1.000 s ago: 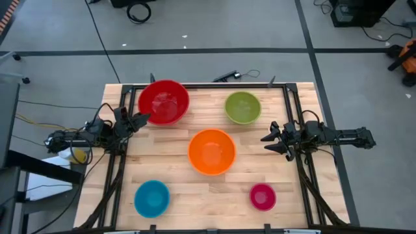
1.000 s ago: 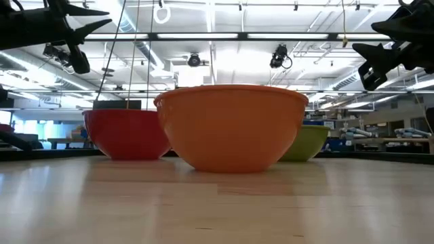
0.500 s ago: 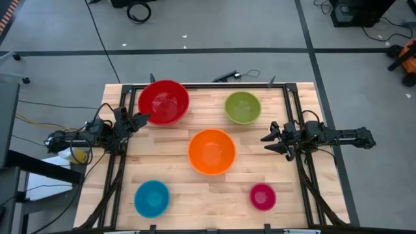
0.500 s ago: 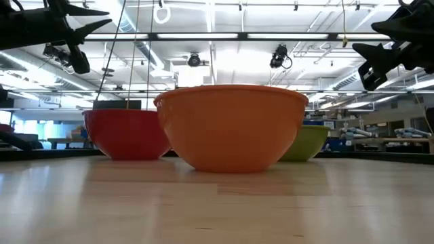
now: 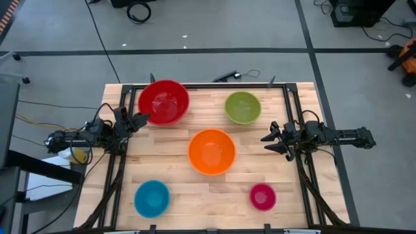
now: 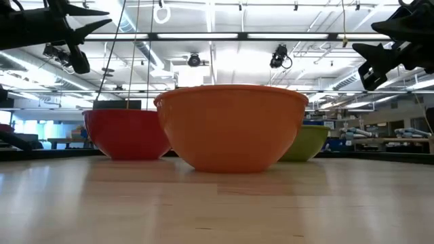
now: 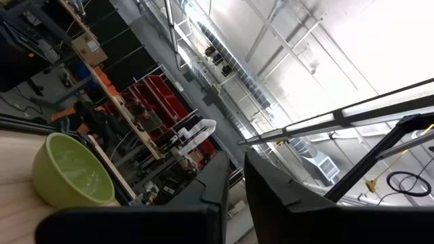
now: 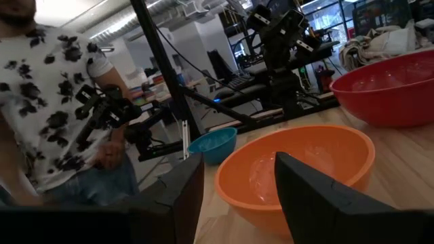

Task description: Nest bowls inside each other

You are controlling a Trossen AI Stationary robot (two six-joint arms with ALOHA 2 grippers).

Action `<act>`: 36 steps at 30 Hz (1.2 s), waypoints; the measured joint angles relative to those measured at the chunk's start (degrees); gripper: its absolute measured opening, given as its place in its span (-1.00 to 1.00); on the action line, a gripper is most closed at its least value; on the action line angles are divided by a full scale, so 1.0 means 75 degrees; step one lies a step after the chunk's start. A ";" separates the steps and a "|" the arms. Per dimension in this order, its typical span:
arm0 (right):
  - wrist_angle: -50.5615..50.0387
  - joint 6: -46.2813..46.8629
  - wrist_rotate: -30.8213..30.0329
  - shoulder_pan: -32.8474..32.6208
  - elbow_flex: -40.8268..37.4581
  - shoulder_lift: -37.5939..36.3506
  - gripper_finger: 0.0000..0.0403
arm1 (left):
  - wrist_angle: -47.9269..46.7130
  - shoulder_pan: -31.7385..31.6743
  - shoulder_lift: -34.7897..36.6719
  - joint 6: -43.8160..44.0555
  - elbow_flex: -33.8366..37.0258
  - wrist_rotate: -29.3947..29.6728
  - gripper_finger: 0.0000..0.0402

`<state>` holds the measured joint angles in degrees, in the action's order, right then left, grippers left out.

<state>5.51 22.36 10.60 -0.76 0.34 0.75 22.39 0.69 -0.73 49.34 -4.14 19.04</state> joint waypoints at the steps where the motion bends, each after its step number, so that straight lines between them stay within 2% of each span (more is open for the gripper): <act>1: -0.0001 -0.0001 0.0001 -0.0001 0.0000 0.0000 -0.08 | 0.0000 0.0000 0.0000 -0.0003 0.0000 -0.0002 -0.74; 15: 0.0000 -0.0001 -0.0002 0.0000 0.0000 -0.0002 -0.08 | 0.0000 0.0000 0.0001 0.0000 0.0000 0.0001 -0.74; 22: 0.0145 -0.0576 -0.0896 0.0083 0.0000 0.0001 -0.08 | 0.0022 0.0002 0.0001 0.0000 0.0000 0.0032 -0.74; 27: 0.1597 0.0208 -0.1266 0.0083 0.0000 0.0001 -0.08 | 0.0365 -0.0006 0.0000 0.0048 0.0000 0.1031 -0.74; 34: 0.3945 0.0784 -0.1307 0.0084 0.0000 -0.0002 -0.08 | 0.0311 0.0000 0.0000 -0.0121 0.0000 0.1099 -0.74; 36: 0.4269 0.0890 -0.1998 0.0101 0.0000 -0.0002 -0.08 | 0.0303 0.0000 0.0000 -0.0128 0.0000 0.1099 -0.74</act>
<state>37.53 29.03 -4.39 -0.01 0.34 0.73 24.67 0.69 -0.73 48.38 -4.14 27.29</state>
